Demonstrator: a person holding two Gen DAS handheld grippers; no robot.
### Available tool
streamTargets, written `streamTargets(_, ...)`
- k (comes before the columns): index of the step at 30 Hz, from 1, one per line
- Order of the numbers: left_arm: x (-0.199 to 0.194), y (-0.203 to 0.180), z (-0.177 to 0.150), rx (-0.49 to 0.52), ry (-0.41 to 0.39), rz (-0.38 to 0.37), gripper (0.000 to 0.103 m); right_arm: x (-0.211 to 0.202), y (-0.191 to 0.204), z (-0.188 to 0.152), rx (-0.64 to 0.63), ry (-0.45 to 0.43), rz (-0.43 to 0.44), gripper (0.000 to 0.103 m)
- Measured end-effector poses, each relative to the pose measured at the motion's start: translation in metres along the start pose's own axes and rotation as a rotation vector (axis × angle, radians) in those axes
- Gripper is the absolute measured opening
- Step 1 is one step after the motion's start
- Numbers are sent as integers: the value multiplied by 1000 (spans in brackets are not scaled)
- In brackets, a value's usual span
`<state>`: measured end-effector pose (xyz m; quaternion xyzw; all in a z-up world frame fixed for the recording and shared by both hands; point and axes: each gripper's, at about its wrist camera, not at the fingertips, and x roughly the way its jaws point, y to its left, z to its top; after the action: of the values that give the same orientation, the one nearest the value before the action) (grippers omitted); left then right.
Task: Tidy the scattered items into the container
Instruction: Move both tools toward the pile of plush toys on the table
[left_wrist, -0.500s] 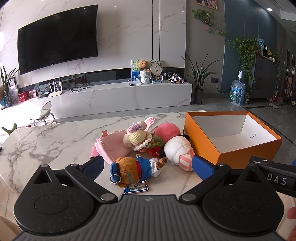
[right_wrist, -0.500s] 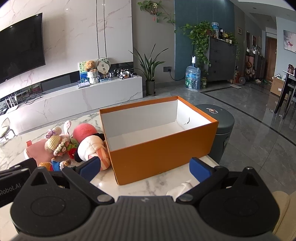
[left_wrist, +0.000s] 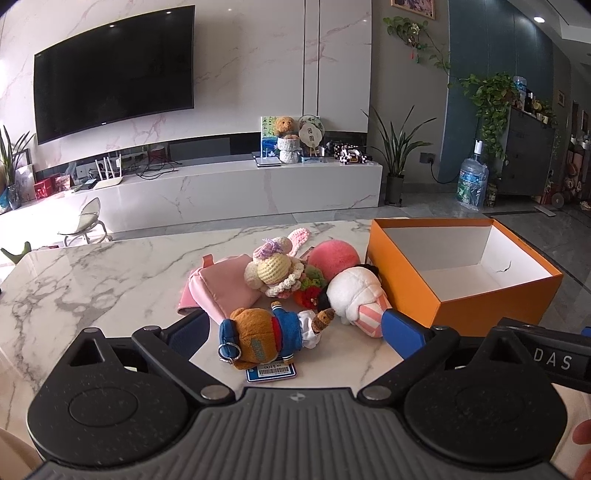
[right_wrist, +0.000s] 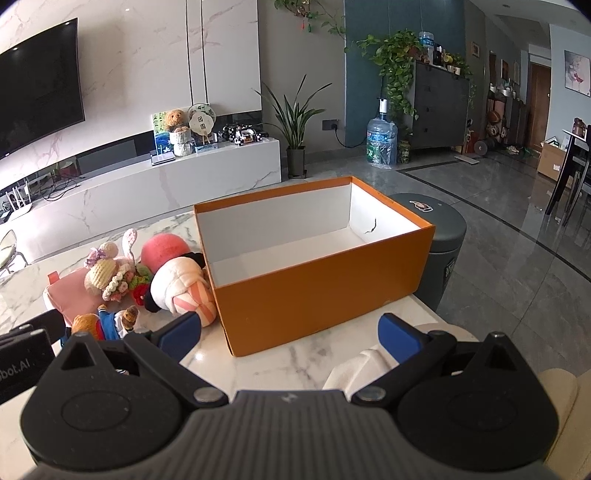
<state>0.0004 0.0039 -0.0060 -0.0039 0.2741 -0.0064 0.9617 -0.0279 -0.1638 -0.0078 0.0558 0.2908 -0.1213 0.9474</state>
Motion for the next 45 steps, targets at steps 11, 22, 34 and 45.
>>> streamTargets(11,2,5,-1,-39,17,-23,103,0,0,-2,4,8,0,103)
streamTargets(22,4,5,-4,-27,36,-14,103,0,1,-3,-2,9,14,103)
streamTargets(34,3,6,-5,-26,39,-15,103,-1,4,-4,-16,3,29,103)
streamTargets(45,5,7,-6,-33,45,-15,103,-1,6,-5,-21,2,42,103)
